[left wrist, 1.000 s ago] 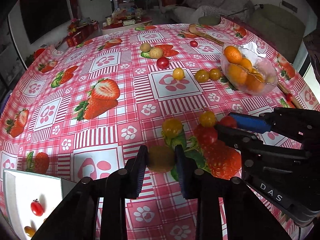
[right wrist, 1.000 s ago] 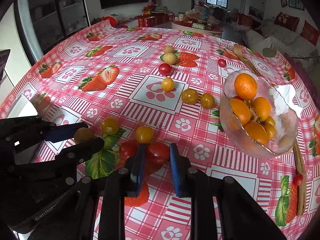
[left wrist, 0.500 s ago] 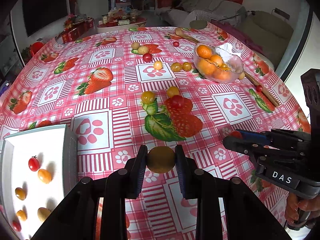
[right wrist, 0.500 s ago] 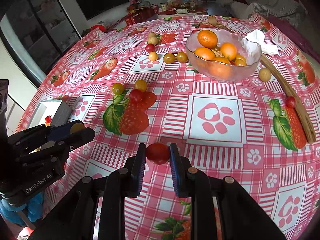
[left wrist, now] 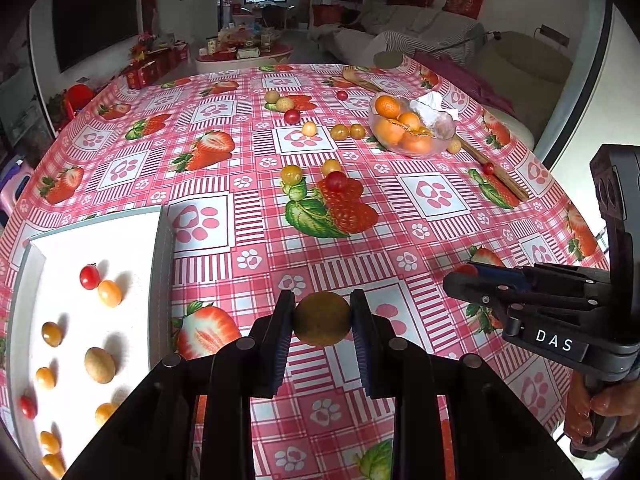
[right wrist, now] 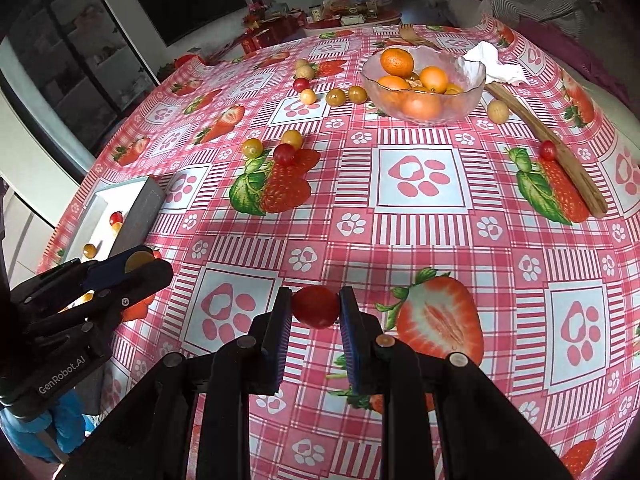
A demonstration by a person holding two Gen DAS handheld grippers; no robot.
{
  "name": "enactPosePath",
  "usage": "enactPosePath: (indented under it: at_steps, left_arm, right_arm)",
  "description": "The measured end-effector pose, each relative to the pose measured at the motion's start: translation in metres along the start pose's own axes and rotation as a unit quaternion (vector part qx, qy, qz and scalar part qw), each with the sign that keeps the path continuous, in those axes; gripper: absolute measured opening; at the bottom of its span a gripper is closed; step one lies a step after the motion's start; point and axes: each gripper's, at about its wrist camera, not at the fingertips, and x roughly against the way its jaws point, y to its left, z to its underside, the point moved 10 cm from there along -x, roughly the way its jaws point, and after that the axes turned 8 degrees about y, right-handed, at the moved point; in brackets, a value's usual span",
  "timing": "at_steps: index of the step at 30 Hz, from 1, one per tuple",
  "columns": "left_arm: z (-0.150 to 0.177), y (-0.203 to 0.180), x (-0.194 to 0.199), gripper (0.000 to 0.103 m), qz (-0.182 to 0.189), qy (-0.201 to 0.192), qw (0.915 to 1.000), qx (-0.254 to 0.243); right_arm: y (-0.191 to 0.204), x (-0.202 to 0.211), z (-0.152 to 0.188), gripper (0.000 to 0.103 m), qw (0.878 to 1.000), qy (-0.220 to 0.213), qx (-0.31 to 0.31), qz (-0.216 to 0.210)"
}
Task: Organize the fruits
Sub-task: 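Carry both fruits into the white tray and open both grippers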
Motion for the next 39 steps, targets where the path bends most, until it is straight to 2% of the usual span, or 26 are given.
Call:
enactPosePath:
  at_steps: [7,17,22,29,39]
  left_arm:
    - [0.017,0.028,0.036,0.03,-0.012,-0.026,0.9995,0.013]
    - [0.066,0.12,0.072,0.03,-0.068,-0.028,0.9936,0.086]
    - [0.091,0.157,0.066,0.03,-0.089,-0.007,0.9883,0.124]
    - [0.107,0.174,0.05,0.03,-0.111,0.017,0.9851,0.13]
    - [0.115,0.183,0.038,0.03,-0.122,0.038,0.9826,0.135]
  right_arm:
    - [0.025,0.013,0.003,0.026,1.0,-0.005,0.014,-0.009]
    - [0.106,0.013,-0.006,0.026,0.997,0.0,0.072,-0.042]
    - [0.155,-0.002,-0.011,0.026,0.992,0.014,0.108,-0.058]
    - [0.209,-0.031,-0.025,0.026,0.987,0.043,0.14,-0.073]
    - [0.248,-0.087,-0.035,0.026,0.98,0.095,0.163,-0.056]
